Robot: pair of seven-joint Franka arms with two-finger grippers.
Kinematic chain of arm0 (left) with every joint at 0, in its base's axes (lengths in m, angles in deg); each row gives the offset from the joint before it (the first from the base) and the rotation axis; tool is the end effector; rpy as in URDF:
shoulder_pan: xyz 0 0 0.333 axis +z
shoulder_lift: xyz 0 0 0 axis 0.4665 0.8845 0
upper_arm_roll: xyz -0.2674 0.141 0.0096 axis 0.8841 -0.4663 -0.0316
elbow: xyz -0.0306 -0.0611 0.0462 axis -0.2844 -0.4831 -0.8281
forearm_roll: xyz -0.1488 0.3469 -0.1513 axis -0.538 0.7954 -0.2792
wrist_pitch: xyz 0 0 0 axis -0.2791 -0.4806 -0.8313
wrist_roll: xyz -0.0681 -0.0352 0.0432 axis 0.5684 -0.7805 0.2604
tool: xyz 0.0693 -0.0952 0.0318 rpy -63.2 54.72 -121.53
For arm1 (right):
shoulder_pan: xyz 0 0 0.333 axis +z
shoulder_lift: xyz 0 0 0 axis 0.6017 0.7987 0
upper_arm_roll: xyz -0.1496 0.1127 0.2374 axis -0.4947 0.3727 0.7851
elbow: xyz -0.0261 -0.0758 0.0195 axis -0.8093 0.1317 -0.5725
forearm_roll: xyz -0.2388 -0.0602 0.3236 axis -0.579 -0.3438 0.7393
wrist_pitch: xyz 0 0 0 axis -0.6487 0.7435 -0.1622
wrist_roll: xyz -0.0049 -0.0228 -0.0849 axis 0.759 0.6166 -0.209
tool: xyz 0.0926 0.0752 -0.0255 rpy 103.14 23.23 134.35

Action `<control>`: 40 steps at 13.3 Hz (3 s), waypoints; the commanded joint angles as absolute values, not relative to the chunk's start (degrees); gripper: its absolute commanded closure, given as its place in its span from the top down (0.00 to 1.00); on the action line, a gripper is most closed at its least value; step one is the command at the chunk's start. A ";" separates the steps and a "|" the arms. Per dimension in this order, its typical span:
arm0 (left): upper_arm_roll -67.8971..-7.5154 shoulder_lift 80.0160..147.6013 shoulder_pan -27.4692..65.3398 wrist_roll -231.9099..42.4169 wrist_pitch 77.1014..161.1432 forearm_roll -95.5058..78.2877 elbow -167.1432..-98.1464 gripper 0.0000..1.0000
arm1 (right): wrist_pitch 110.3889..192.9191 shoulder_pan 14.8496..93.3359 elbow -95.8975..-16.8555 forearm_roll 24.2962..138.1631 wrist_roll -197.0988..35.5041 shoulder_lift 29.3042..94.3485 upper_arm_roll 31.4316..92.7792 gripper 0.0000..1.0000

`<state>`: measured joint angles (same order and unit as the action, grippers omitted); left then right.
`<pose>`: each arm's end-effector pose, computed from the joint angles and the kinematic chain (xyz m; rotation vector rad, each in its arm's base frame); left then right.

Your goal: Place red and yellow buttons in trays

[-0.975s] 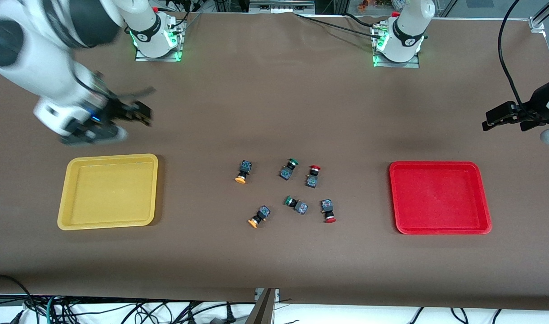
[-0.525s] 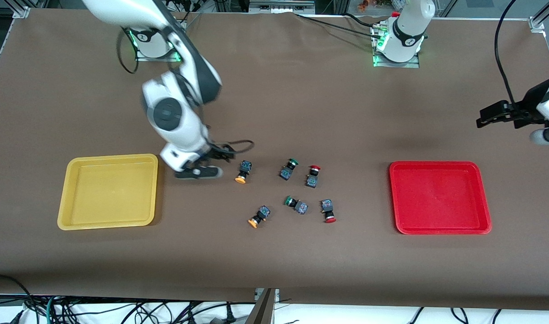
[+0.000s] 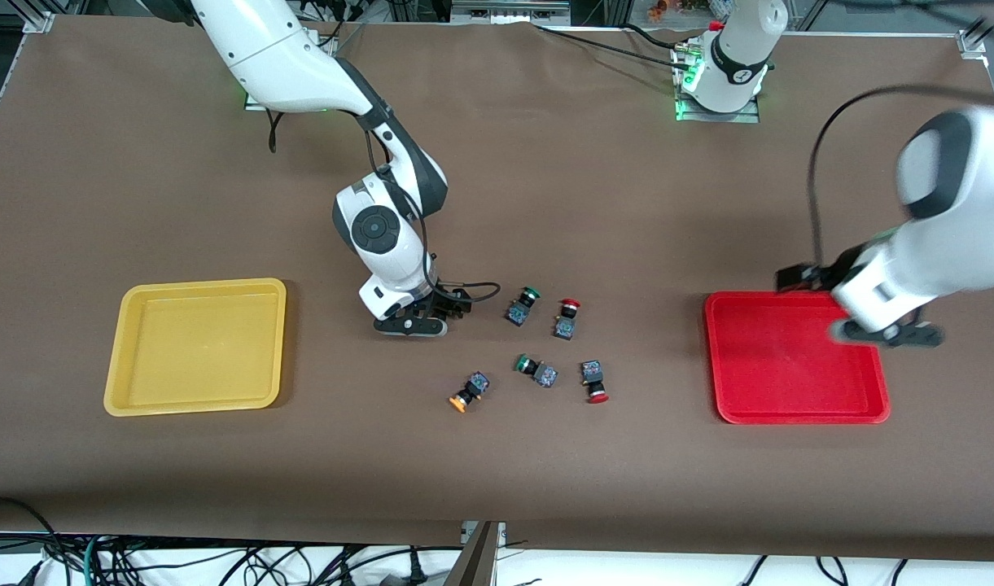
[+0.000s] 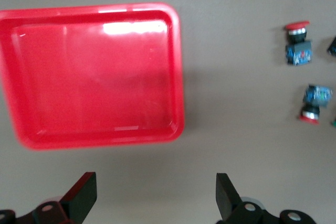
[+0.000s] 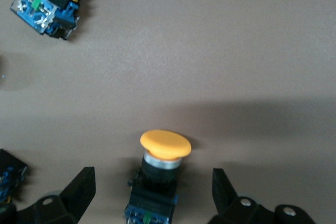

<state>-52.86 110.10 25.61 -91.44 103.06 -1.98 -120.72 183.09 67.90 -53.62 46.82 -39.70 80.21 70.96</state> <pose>0.6580 -0.0613 0.3941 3.0833 -0.0371 -0.2396 0.5782 0.3899 0.1562 -2.9932 0.1256 -0.1338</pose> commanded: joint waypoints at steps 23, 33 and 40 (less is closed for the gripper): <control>-55.59 140.83 3.20 -130.48 143.38 4.87 -111.59 0.78 | 166.44 37.44 -53.07 47.90 -100.11 75.97 64.04 0.18; -55.68 134.87 6.26 -127.68 133.05 5.57 -111.60 0.12 | 154.32 53.49 -37.70 54.75 -66.69 77.63 64.83 0.99; -55.16 128.62 19.44 -103.10 110.96 4.69 -112.99 0.16 | 178.73 66.25 -23.56 55.98 -34.04 94.93 67.03 0.99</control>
